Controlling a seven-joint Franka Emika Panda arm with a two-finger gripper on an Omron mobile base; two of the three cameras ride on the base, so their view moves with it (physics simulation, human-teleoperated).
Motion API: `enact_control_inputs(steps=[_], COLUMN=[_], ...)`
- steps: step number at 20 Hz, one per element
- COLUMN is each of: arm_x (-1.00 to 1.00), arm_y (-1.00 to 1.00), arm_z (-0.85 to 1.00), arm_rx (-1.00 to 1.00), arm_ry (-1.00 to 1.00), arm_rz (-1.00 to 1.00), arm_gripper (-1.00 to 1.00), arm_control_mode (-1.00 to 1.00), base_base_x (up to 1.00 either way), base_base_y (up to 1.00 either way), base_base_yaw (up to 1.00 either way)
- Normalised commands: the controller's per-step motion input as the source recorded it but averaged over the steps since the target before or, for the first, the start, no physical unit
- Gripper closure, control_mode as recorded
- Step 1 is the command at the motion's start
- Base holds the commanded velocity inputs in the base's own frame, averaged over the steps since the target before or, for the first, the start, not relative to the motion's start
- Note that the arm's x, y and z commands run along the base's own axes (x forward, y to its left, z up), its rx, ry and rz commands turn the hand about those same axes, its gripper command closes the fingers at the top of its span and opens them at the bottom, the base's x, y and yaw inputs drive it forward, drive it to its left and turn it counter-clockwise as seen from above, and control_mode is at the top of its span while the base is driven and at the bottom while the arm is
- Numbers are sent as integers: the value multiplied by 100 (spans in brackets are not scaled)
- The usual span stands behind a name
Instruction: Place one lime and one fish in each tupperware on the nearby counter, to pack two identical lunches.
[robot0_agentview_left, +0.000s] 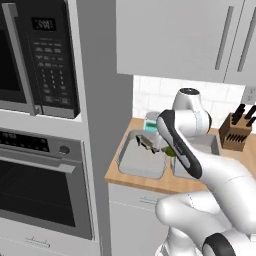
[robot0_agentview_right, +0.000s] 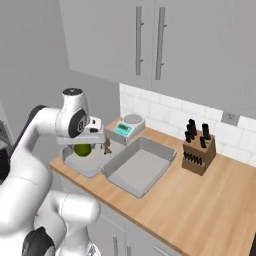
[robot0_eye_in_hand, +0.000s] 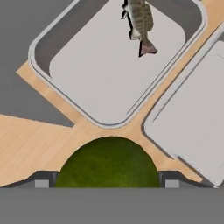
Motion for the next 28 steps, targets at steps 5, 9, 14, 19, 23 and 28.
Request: enact_control_inputs(steps=[5,9,14,19,23,28], arm_x=[100,100,83,27,0,0], arm_y=[19,28,32,5,0,0], arm_z=[-40,-67,-30,-8,-56,-90], arm_rx=[0,0,-1,-4,-4,-7], arm_ry=[11,18,28,30,-2,-7], arm_rz=[0,0,1,8,4,5], arm_gripper=[100,100,100,100,100,100], arm_control_mode=[-100,-100,-100,-100,-100,-100], base_base_x=[0,0,0,0,0,0], base_base_y=[0,0,0,0,0,0], base_base_yaw=[0,0,0,0,0,0])
